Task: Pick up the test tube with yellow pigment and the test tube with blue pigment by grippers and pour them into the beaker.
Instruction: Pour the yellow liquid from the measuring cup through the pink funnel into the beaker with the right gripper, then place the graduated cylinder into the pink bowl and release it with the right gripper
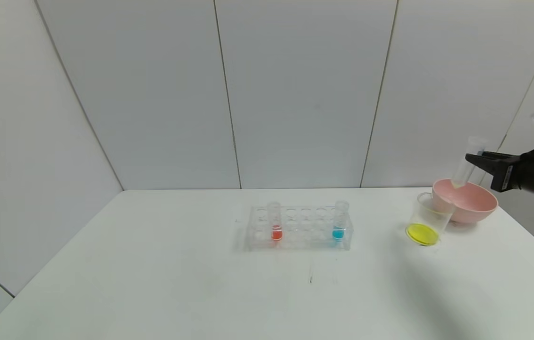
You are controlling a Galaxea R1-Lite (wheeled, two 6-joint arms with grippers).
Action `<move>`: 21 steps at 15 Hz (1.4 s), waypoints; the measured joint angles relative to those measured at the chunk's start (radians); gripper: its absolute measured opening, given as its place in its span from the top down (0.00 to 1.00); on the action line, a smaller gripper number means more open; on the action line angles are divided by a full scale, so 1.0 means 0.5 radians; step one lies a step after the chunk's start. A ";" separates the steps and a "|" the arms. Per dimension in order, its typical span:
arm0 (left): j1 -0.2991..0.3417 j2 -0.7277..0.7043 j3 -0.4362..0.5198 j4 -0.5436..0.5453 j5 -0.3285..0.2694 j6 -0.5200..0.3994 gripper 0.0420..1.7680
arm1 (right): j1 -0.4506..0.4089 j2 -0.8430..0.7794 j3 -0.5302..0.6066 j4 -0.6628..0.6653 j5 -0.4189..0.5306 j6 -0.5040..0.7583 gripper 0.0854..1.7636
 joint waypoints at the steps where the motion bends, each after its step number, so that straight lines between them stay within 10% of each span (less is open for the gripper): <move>1: 0.000 0.000 0.000 0.000 -0.001 -0.001 0.00 | -0.020 -0.022 0.067 -0.037 0.001 0.000 0.77; 9: 0.000 0.000 0.000 -0.001 0.000 -0.001 0.00 | -0.152 0.142 0.035 -0.135 -0.006 0.004 0.77; 21: 0.000 0.000 0.000 0.000 -0.001 0.000 0.00 | -0.315 1.090 -0.763 -0.344 -0.022 0.133 0.77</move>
